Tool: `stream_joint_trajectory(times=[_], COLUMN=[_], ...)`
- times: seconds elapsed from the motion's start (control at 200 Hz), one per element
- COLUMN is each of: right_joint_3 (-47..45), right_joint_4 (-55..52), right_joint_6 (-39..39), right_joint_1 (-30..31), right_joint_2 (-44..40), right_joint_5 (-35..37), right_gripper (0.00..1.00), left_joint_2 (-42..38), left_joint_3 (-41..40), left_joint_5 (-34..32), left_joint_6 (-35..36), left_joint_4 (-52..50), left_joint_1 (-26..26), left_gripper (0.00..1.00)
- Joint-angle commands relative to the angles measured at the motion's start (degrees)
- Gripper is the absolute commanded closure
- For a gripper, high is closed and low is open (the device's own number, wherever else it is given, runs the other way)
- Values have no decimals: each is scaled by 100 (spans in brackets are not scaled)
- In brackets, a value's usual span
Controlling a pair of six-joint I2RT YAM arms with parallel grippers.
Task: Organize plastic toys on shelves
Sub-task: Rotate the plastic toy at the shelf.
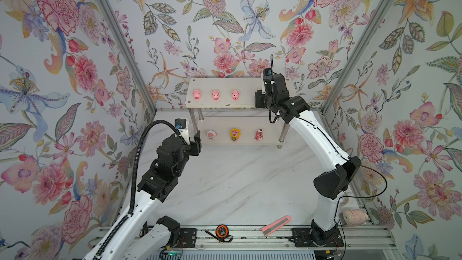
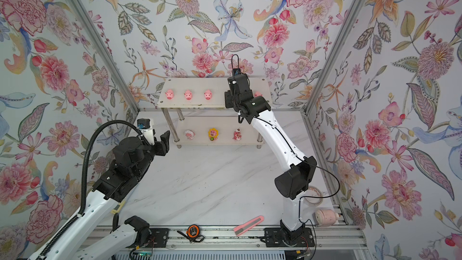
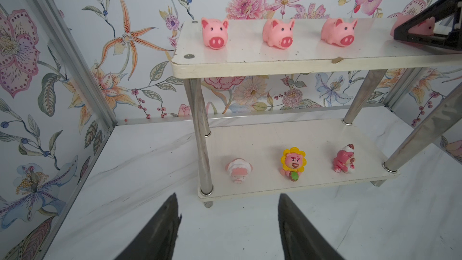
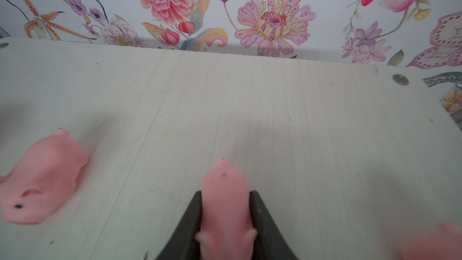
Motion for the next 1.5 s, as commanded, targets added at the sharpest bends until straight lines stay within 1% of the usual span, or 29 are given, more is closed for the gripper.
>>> stream_joint_trajectory(times=[0.0,0.13,0.535,0.606,0.926,0.991,1.066,1.181,1.306,1.496], right_joint_3=[-207,-336,-498,-484,-245,-223,-210,-205,-256,-259], right_joint_4=[-296,-296,-243,-244,-241,-244,-244,-244,-239,-241], right_joint_6=[140,231,446,447,478,485,491,489,502,497], right_joint_1=[63,54,74,72,72,80,89,107,122,107], right_joint_2=[-134,-249,-336,-312,-154,-154,-177,-211,-253,-281], right_joint_5=[200,309,290,291,129,37,-143,-337,-376,-319], right_gripper=[70,70,70,66,42,38,35,34,34,34], left_joint_2=[-85,-143,-196,-198,-213,-202,-199,-205,-191,-188], left_joint_3=[-17,-26,-57,-53,-55,-48,-53,-48,-48,-55], left_joint_5=[154,168,225,222,183,186,183,173,160,176], left_joint_6=[-5,-14,-23,-23,-23,-15,-14,-14,-14,-15], left_joint_4=[25,29,43,35,26,17,19,26,26,34], left_joint_1=[62,62,62,62,64,62,62,61,60,61], left_gripper=[36,36,36,36,35,35,35,35,33,32])
